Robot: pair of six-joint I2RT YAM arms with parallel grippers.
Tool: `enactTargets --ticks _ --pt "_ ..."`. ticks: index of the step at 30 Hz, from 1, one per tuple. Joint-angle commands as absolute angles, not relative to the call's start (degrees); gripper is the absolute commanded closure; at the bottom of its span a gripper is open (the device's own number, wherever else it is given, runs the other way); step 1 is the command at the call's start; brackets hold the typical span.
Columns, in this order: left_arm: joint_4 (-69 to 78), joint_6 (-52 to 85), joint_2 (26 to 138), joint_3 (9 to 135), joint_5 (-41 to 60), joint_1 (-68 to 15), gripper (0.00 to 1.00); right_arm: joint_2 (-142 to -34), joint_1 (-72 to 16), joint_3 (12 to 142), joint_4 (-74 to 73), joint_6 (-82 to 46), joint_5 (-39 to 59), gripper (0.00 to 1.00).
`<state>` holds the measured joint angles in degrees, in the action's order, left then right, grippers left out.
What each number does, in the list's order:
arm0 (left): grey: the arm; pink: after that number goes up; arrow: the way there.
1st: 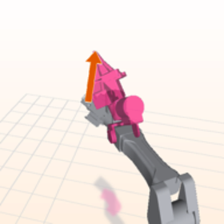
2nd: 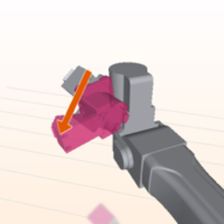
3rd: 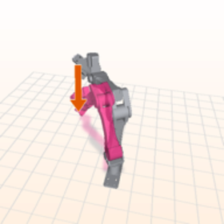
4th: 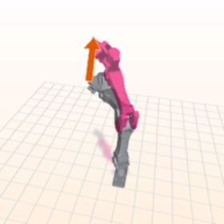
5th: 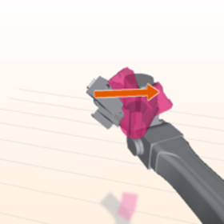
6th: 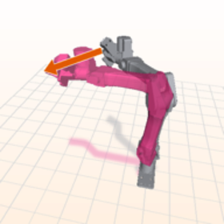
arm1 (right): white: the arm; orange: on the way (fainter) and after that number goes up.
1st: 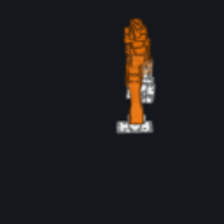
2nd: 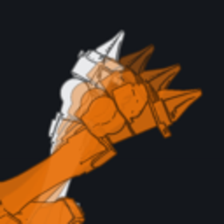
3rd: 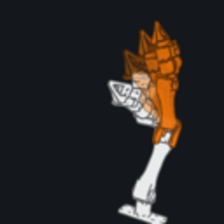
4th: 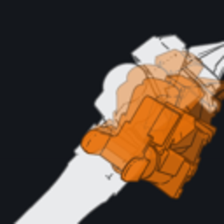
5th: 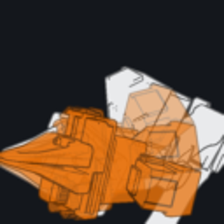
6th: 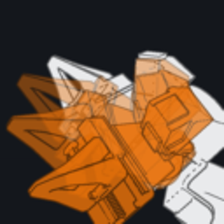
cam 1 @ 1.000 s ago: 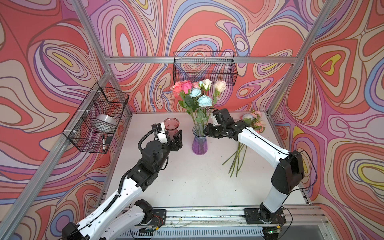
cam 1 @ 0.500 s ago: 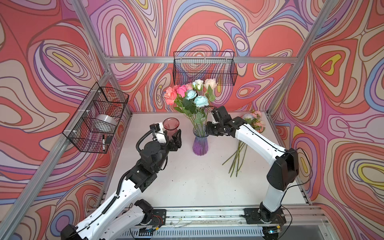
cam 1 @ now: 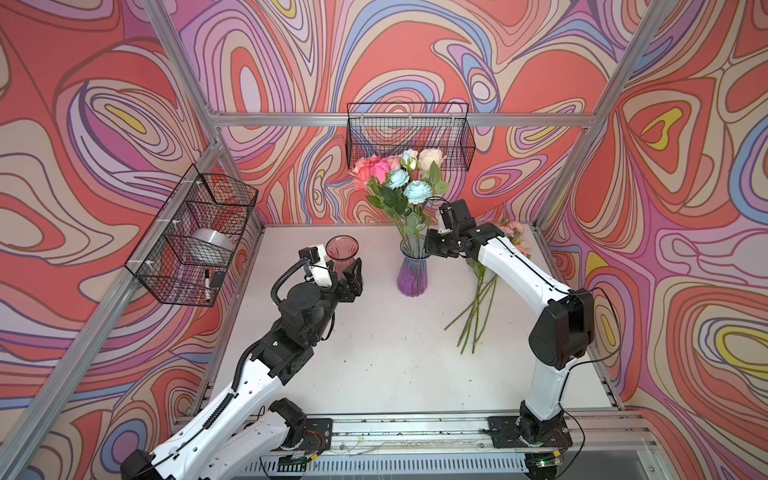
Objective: Arrange the flowers into the vase
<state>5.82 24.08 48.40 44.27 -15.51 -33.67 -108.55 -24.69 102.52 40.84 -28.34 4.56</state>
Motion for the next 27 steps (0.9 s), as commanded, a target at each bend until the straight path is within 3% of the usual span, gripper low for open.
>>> enactTargets --ticks 1,9,20,27 --pt "6.3 23.0 48.3 45.3 -16.6 -33.3 0.21 -111.0 -24.5 102.3 42.3 -25.7 3.0 0.89" --pt "3.4 22.0 49.6 47.2 -16.5 -33.4 0.20 -109.4 -23.6 102.6 43.3 -25.9 4.0 0.63" --pt "-8.0 19.3 55.5 57.5 -18.3 -30.4 0.20 -94.7 -23.1 97.1 41.9 -27.0 4.0 0.53" --pt "-26.0 26.3 70.2 74.4 -0.5 -15.1 0.29 -83.1 -23.1 88.7 41.5 -27.6 0.0 0.52"
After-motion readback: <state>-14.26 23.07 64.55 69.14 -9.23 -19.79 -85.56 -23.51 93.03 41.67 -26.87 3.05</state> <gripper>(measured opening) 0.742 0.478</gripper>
